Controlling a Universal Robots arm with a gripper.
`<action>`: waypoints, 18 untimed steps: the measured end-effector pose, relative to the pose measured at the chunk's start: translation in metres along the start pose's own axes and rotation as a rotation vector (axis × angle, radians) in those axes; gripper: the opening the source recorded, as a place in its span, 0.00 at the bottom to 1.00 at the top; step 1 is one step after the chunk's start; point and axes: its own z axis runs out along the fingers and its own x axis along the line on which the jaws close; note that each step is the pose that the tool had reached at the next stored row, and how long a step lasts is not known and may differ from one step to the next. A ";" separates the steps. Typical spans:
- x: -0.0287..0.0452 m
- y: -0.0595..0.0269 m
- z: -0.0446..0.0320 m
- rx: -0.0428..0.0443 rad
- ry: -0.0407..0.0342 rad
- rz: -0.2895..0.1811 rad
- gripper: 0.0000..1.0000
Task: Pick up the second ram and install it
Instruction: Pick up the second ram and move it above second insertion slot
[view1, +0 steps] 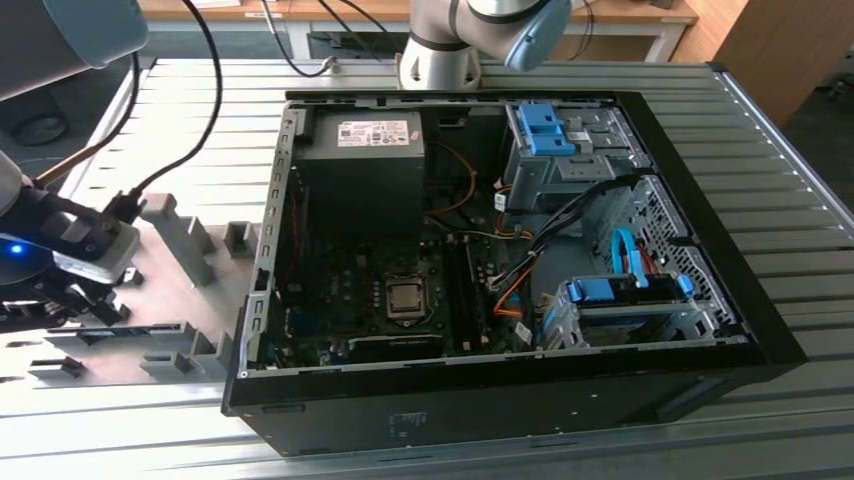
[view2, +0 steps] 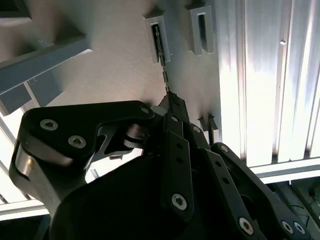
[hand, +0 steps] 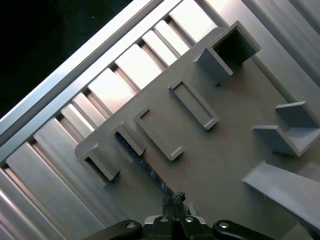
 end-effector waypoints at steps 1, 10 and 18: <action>0.0000 0.0000 0.0000 -0.0003 0.0000 -0.010 0.11; 0.0001 0.0000 0.0000 -0.0024 -0.0005 -0.088 0.11; 0.0000 0.0001 0.0000 -0.0044 -0.0008 -0.159 0.11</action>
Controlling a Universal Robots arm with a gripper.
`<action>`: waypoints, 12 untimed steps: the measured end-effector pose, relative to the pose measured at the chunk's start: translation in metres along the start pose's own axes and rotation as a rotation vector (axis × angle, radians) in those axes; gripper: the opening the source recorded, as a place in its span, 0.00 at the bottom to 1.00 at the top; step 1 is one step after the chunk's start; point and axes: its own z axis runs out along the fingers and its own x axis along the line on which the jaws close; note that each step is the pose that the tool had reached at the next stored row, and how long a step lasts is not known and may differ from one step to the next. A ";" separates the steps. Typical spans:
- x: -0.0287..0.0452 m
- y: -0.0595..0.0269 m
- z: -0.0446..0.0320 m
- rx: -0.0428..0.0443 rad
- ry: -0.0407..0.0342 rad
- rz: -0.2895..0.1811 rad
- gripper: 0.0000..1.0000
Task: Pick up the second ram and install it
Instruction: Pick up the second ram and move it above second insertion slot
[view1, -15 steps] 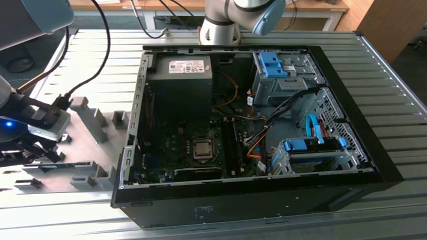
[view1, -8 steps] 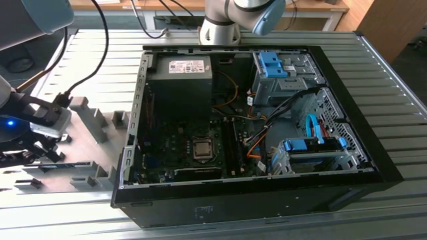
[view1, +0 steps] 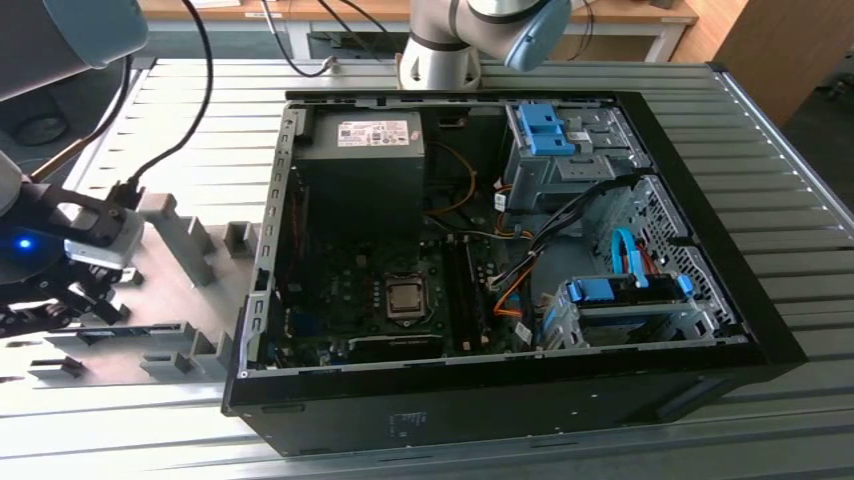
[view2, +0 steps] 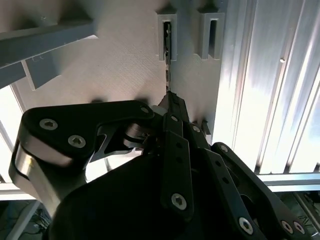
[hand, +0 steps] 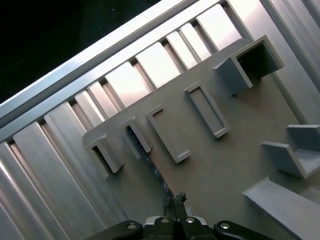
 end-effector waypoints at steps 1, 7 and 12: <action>0.0000 0.0000 0.0000 -0.0003 0.0000 -0.009 0.11; 0.0000 0.0000 0.0000 -0.0017 -0.0003 -0.063 0.11; 0.0000 0.0000 0.0000 -0.0029 -0.0005 -0.105 0.11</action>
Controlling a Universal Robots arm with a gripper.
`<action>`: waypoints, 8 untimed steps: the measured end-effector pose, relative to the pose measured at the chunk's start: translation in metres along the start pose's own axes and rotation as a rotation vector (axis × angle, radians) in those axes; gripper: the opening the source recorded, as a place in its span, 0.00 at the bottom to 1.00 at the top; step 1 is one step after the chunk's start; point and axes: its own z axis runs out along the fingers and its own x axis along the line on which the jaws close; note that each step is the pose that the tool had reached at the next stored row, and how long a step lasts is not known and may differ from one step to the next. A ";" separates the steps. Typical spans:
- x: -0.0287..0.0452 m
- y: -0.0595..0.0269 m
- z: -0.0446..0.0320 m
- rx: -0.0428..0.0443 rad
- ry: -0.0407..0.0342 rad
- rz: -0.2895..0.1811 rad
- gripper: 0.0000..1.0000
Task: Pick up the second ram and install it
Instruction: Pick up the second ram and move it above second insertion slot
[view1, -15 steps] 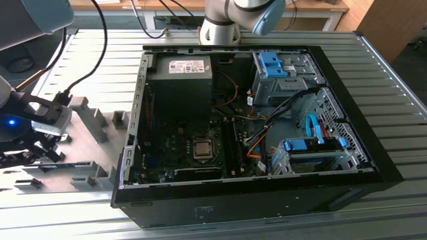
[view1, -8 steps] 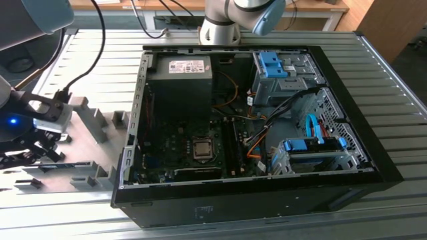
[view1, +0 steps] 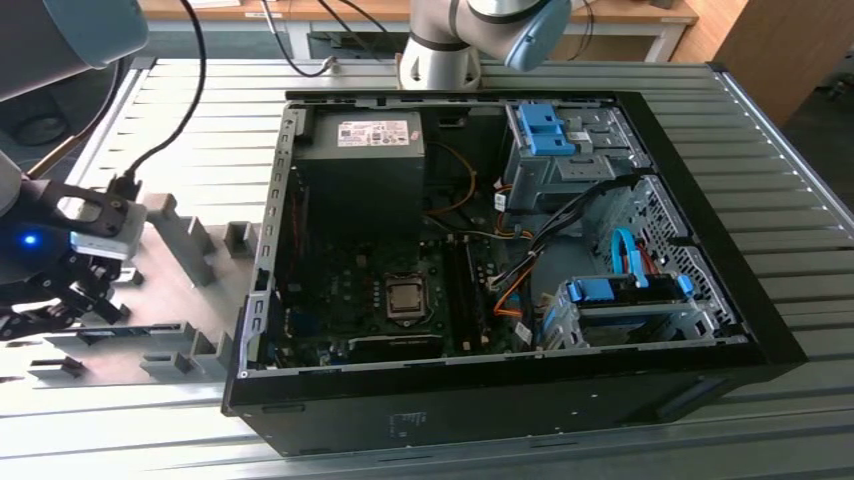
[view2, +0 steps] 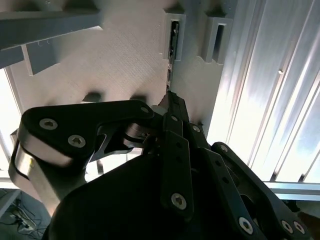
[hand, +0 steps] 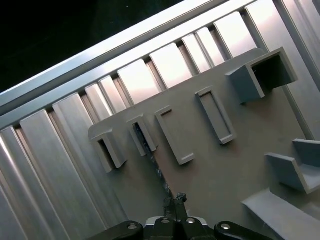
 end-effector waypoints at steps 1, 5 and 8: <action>0.0000 0.0000 0.0000 -0.0003 0.0000 -0.009 0.11; 0.0000 0.0000 0.0000 -0.0012 -0.0002 -0.042 0.11; 0.0000 0.0000 0.0000 -0.0020 -0.0003 -0.068 0.11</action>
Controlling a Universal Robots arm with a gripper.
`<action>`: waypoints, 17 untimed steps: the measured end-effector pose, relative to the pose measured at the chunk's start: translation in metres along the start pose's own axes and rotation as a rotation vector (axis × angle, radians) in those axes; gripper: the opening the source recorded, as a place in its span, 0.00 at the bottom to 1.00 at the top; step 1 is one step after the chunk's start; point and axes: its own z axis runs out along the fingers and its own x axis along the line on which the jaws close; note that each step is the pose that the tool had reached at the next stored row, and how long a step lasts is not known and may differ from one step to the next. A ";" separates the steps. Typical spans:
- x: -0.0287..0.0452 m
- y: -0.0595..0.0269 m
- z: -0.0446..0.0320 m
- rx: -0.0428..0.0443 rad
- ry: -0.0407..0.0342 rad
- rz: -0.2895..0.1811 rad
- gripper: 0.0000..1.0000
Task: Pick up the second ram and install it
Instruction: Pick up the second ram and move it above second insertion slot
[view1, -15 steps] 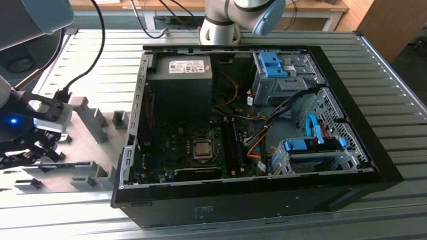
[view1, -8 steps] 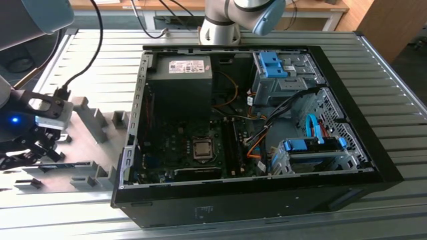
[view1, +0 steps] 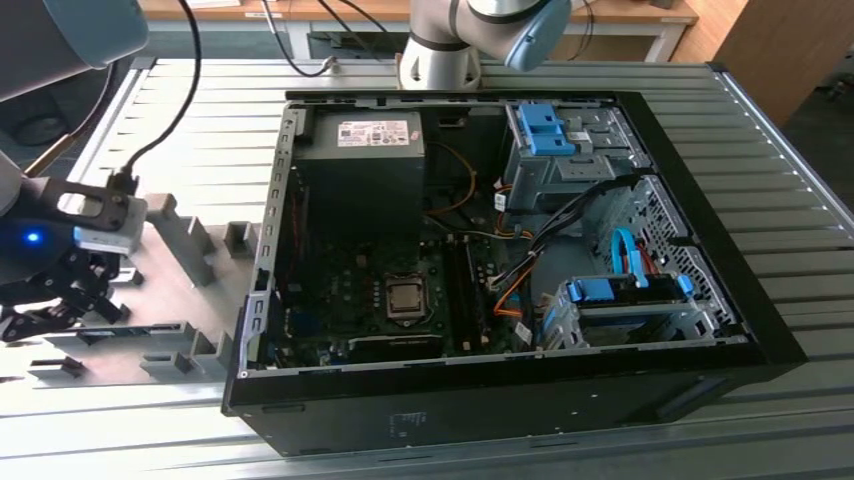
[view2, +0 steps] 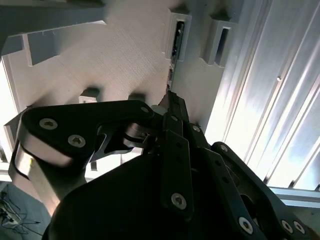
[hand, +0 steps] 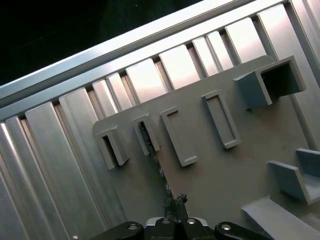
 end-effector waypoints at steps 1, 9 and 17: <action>0.0000 0.0000 0.0000 -0.0002 -0.0001 -0.009 0.11; 0.0000 0.0000 0.0000 -0.0021 -0.0004 -0.078 0.11; 0.0000 0.0000 0.0000 -0.0040 -0.0008 -0.146 0.11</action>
